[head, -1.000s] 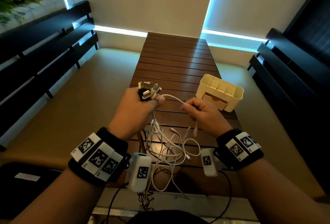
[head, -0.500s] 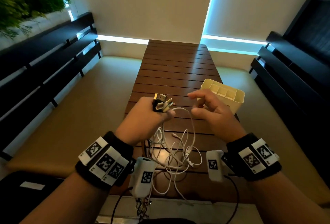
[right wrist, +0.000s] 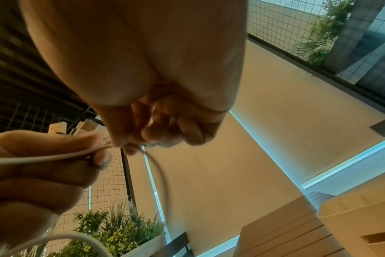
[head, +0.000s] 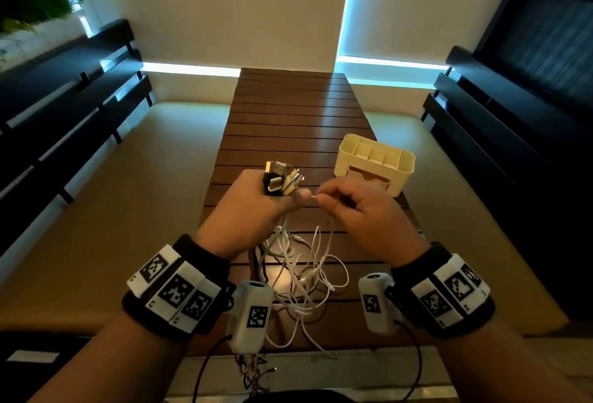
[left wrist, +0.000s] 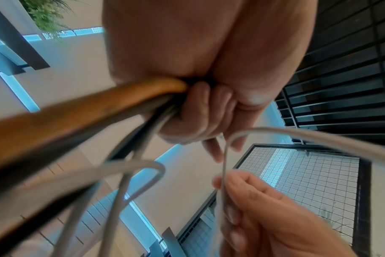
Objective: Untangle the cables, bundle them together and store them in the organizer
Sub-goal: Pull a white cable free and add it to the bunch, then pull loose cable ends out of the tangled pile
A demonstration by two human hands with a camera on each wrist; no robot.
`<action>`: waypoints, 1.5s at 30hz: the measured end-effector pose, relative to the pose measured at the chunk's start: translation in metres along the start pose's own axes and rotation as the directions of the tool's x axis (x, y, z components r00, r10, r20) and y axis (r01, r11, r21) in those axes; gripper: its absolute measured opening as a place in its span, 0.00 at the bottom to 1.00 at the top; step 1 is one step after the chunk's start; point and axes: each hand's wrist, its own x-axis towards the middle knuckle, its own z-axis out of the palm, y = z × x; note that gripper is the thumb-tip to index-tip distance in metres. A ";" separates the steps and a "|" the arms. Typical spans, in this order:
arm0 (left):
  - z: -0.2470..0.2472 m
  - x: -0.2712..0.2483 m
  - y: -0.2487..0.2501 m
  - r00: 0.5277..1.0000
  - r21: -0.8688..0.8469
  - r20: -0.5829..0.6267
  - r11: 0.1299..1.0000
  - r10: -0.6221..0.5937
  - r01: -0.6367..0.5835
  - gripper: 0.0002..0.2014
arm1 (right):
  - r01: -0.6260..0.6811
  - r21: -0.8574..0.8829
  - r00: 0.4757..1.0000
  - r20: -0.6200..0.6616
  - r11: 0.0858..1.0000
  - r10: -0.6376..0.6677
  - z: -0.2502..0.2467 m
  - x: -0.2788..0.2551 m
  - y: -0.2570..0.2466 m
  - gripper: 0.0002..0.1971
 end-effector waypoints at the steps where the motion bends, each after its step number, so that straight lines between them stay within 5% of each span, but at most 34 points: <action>1: -0.002 0.000 -0.001 1.000 -0.007 -0.030 1.000 -0.008 0.008 0.13 | -0.015 -0.030 1.000 0.003 0.999 0.015 -0.001 0.000 0.002 0.03; 3: -0.010 0.002 -0.005 0.993 -0.084 -0.102 0.996 -0.052 0.043 0.13 | -0.110 -0.107 0.990 0.078 0.988 0.118 -0.005 0.000 0.008 0.06; 5: -0.024 0.005 -0.009 0.982 -0.189 -0.163 0.980 -0.096 0.064 0.15 | -0.265 -0.233 0.900 0.290 0.936 0.327 -0.014 -0.004 0.015 0.06; 8: -0.047 0.005 -0.010 0.964 -0.264 -0.247 0.964 -0.101 0.033 0.14 | -0.410 -0.400 0.553 0.606 0.820 0.572 -0.028 -0.021 0.028 0.06; 10: -0.061 0.006 -0.012 0.948 -0.312 -0.303 0.950 -0.100 0.000 0.08 | -0.468 -0.426 0.403 0.677 0.774 0.616 -0.029 -0.036 0.037 0.07; 14: -0.074 0.009 -0.017 0.928 -0.388 -0.357 0.921 -0.109 -0.041 0.10 | -0.409 -0.523 0.256 0.721 0.748 0.644 -0.008 -0.057 0.048 0.07; 17: -0.068 0.010 -0.015 0.933 -0.406 -0.337 0.913 -0.125 -0.024 0.10 | -0.410 -0.495 0.197 0.772 0.766 0.605 0.006 -0.060 0.044 0.07; 19: -0.061 0.010 -0.012 0.943 -0.405 -0.306 0.914 -0.133 -0.002 0.10 | -0.449 -0.436 0.216 0.794 0.780 0.568 0.008 -0.053 0.038 0.09; 20: -0.058 0.010 -0.010 0.949 -0.404 -0.285 0.915 -0.137 0.011 0.10 | -0.445 -0.407 0.267 0.790 0.798 0.552 0.006 -0.049 0.035 0.09; 23: -0.045 0.011 -0.004 0.964 -0.432 -0.221 0.901 -0.151 0.042 0.09 | -0.411 -0.234 0.608 0.650 0.881 0.456 -0.002 -0.034 0.029 0.06; 25: -0.034 0.011 0.001 0.973 -0.461 -0.175 0.885 -0.153 0.056 0.09 | -0.391 0.010 0.827 0.443 0.921 0.346 -0.007 -0.024 0.020 0.16; 27: -0.021 0.011 0.007 0.980 -0.491 -0.128 0.868 -0.155 0.073 0.09 | -0.283 0.175 0.928 0.297 0.943 0.223 -0.008 -0.014 0.007 0.31; 29: -0.010 0.010 0.015 0.987 -0.532 -0.077 0.843 -0.144 0.081 0.09 | -0.203 0.219 0.947 0.293 0.954 0.134 -0.001 -0.005 -0.005 0.42; 31: -0.002 0.010 0.024 0.991 -0.571 -0.046 0.818 -0.122 0.074 0.10 | -0.238 0.235 0.907 0.400 0.942 0.130 0.011 0.004 -0.012 0.46; 34: -0.006 0.012 0.037 0.993 -0.618 -0.067 0.785 -0.093 0.032 0.10 | -0.368 0.266 0.815 0.553 0.891 0.171 0.039 0.004 -0.012 0.27; 37: -0.025 0.015 0.046 0.993 -0.665 -0.103 0.746 -0.057 -0.026 0.12 | -0.387 0.173 0.787 0.573 0.906 0.227 0.064 -0.009 -0.002 0.11; 42: -0.055 0.014 0.039 0.983 -0.698 -0.163 0.714 -0.082 -0.056 0.13 | -0.448 0.246 0.809 0.522 0.859 0.272 0.065 -0.024 0.000 0.04; 45: -0.077 0.015 0.040 0.978 -0.686 -0.194 0.723 -0.072 -0.083 0.14 | -0.449 0.177 0.769 0.575 0.876 0.278 0.075 -0.034 0.002 0.07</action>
